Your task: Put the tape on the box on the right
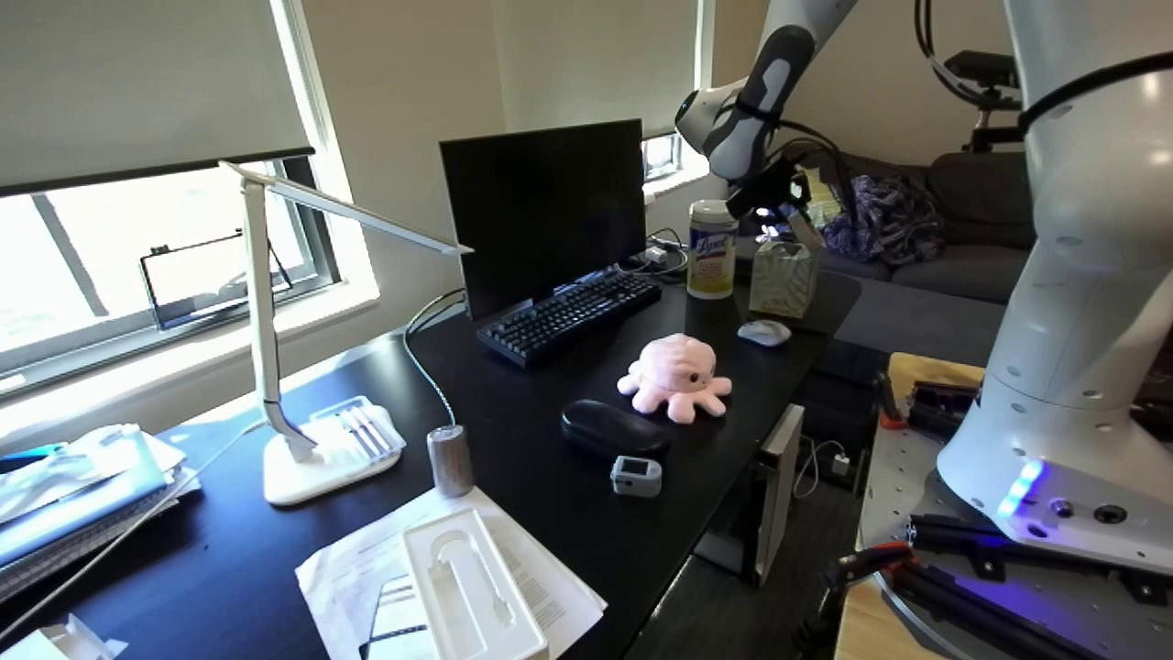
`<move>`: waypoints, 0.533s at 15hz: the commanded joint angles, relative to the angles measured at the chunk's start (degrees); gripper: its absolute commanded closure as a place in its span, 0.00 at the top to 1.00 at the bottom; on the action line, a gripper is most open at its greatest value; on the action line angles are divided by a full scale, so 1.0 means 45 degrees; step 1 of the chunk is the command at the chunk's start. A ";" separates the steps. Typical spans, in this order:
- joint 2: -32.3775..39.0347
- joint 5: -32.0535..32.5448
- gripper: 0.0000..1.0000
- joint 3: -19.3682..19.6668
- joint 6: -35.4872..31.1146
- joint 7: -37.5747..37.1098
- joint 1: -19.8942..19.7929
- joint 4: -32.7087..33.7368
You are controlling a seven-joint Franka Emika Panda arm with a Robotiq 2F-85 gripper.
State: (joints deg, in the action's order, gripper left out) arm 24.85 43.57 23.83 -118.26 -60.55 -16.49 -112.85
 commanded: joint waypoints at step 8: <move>0.2259 0.1241 0.07 -0.0157 0.1924 -0.0375 0.0498 0.2197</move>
State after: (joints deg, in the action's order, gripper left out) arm 31.70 45.56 23.43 -111.86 -63.02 -14.90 -105.27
